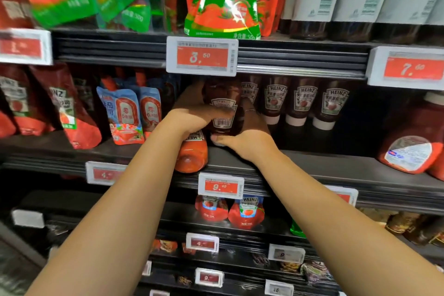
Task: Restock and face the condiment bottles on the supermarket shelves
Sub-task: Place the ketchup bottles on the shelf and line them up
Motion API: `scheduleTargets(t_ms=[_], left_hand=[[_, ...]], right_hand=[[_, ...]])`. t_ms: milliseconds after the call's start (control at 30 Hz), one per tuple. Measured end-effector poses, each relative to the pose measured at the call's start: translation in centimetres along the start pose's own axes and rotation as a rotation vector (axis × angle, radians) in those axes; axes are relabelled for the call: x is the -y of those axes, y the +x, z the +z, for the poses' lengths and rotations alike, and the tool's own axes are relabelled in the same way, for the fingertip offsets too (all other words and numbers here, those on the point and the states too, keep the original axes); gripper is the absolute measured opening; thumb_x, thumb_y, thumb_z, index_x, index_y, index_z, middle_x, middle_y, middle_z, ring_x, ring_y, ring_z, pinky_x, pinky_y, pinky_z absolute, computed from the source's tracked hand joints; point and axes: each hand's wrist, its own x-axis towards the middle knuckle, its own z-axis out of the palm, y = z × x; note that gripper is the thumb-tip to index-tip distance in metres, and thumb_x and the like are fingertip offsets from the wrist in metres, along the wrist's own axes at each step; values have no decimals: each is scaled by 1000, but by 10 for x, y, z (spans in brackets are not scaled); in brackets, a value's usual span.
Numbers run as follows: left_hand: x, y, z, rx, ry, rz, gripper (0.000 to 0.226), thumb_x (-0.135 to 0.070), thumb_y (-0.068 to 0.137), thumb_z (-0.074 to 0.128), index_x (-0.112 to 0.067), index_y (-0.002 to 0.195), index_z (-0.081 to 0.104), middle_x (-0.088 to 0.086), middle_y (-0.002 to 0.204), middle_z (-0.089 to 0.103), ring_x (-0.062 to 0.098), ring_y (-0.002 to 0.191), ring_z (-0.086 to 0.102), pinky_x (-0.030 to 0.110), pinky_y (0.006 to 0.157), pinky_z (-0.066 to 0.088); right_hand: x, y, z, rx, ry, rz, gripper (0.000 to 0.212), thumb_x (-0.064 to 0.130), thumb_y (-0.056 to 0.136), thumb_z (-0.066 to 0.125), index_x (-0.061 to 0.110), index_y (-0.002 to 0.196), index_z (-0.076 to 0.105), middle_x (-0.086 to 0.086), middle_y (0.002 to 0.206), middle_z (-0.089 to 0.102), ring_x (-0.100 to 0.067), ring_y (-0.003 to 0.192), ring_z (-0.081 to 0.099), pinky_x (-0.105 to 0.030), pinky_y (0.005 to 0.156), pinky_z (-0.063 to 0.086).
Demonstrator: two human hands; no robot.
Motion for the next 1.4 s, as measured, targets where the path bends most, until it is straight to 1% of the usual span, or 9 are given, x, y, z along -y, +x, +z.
scheduleTargets(t_ms=[267, 467, 567, 633, 733, 933, 1067, 1267, 1400], left_hand=[[5, -6, 2, -16, -19, 26, 95, -51, 42, 90, -31, 129, 59, -10, 124, 68, 7, 112, 66, 35, 102, 53], [8, -8, -4, -31, 91, -17, 69, -17, 74, 86, -23, 135, 55, -3, 130, 63, 17, 119, 59, 30, 99, 47], [8, -9, -3, -9, 135, -97, 32, -13, 86, 73, -28, 109, 57, 1, 115, 65, 22, 111, 61, 26, 90, 49], [10, -10, 0, 5, 142, -142, 23, -14, 88, 70, -28, 97, 54, 8, 114, 67, 30, 108, 63, 37, 95, 53], [13, -9, 3, -61, 85, -100, 33, -12, 78, 78, -29, 99, 59, 6, 111, 70, 28, 104, 67, 38, 91, 56], [12, -2, 2, -111, 160, -54, 95, -39, 60, 96, -22, 139, 47, 1, 138, 61, 21, 124, 59, 38, 106, 49], [9, -3, 2, -106, 272, -45, 94, -49, 63, 92, -23, 141, 47, 0, 142, 58, 22, 128, 56, 31, 104, 44], [10, -10, -1, -194, 297, -59, 60, -36, 72, 87, -20, 123, 59, -2, 121, 71, 19, 112, 66, 22, 84, 41], [10, -8, 0, -194, 368, -62, 60, -33, 73, 86, -15, 125, 60, 2, 121, 71, 25, 112, 66, 23, 83, 41]], right_hand=[[-7, 5, 0, -66, 119, -9, 80, 46, 55, 97, 24, 120, 57, 1, 117, 72, -18, 109, 69, -36, 94, 57], [-10, 3, 3, 30, 162, -117, 61, 32, 75, 89, 25, 128, 59, 8, 121, 72, -9, 109, 68, -39, 100, 55], [-6, 4, 4, 43, 120, -132, 79, 45, 69, 91, 27, 137, 54, 6, 128, 67, -9, 112, 66, -36, 99, 55], [-4, 5, 4, 32, 80, -128, 86, 51, 66, 92, 27, 139, 53, 6, 131, 64, -13, 115, 64, -31, 98, 54], [-5, 5, 3, -3, 90, -115, 75, 48, 67, 91, 30, 132, 58, 21, 112, 63, 1, 98, 62, -8, 81, 46], [-13, 9, 5, 12, 118, -75, 46, 35, 78, 78, 31, 119, 58, 11, 110, 67, -11, 105, 65, -25, 88, 50], [-11, 8, 5, 12, 124, -80, 45, 47, 74, 79, 38, 113, 58, 27, 101, 63, 12, 88, 61, -3, 69, 43], [-10, 28, 7, 87, 121, -51, 50, 32, 81, 84, 24, 126, 63, 2, 120, 74, -17, 108, 69, -39, 98, 54], [-3, 39, 5, 126, 49, -92, 48, 30, 87, 80, 17, 130, 64, -5, 125, 72, -22, 112, 68, -44, 100, 54]])
